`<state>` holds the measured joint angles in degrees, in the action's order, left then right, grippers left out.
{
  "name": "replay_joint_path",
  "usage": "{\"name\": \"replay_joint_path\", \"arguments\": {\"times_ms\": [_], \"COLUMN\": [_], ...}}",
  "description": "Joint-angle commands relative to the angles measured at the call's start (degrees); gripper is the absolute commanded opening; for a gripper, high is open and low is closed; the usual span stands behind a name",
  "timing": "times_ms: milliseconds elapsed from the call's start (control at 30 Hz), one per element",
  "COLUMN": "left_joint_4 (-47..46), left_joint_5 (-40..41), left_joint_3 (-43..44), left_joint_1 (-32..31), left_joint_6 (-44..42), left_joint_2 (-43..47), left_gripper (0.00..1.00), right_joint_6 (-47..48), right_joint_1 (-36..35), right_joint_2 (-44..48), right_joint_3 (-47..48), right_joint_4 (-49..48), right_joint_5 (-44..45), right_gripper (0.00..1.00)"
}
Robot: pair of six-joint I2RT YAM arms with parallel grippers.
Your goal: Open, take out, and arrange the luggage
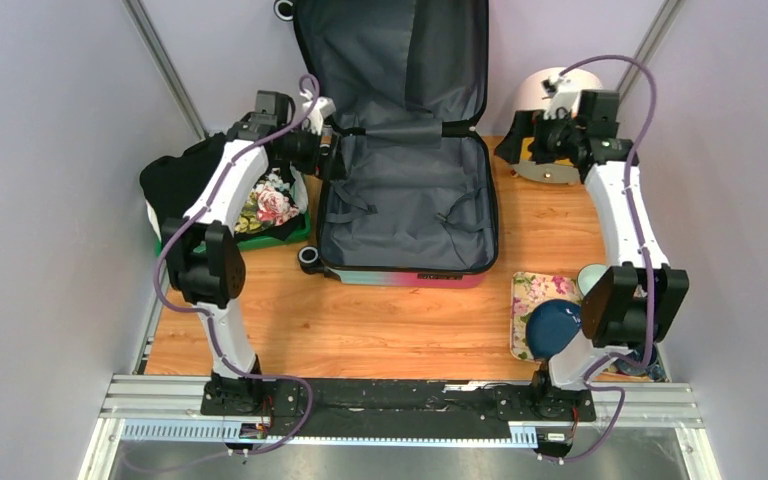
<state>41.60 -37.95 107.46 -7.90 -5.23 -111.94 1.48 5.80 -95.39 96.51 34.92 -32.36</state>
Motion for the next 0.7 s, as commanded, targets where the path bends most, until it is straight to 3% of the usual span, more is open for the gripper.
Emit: {"name": "replay_joint_path", "arguments": {"times_ms": [0, 233, 367, 667], "left_joint_4": [8.9, -1.3, -1.9, -5.1], "left_joint_5": [5.7, 11.6, 17.6, 21.6], "left_joint_3": [-7.0, -32.2, -42.4, -51.5], "left_joint_1": [-1.4, -1.4, -1.4, -1.4], "left_joint_6": [-6.7, 0.7, -1.3, -2.6], "left_joint_2": [11.2, 30.9, 38.4, 47.9], "left_gripper": [0.99, 0.98, 0.99, 0.99], "right_joint_6": [4.9, 6.8, 6.6, 4.9], "right_joint_1": [-4.8, -9.9, -9.9, -10.0], "right_joint_2": [8.6, 28.0, 38.1, 48.4], "right_joint_3": [-5.9, -27.5, -34.8, -40.4], "right_joint_4": [5.3, -0.1, -1.1, -2.4], "right_joint_5": [6.3, 15.0, 17.2, 18.1], "right_gripper": [0.99, 0.99, 1.0, 1.0]}}
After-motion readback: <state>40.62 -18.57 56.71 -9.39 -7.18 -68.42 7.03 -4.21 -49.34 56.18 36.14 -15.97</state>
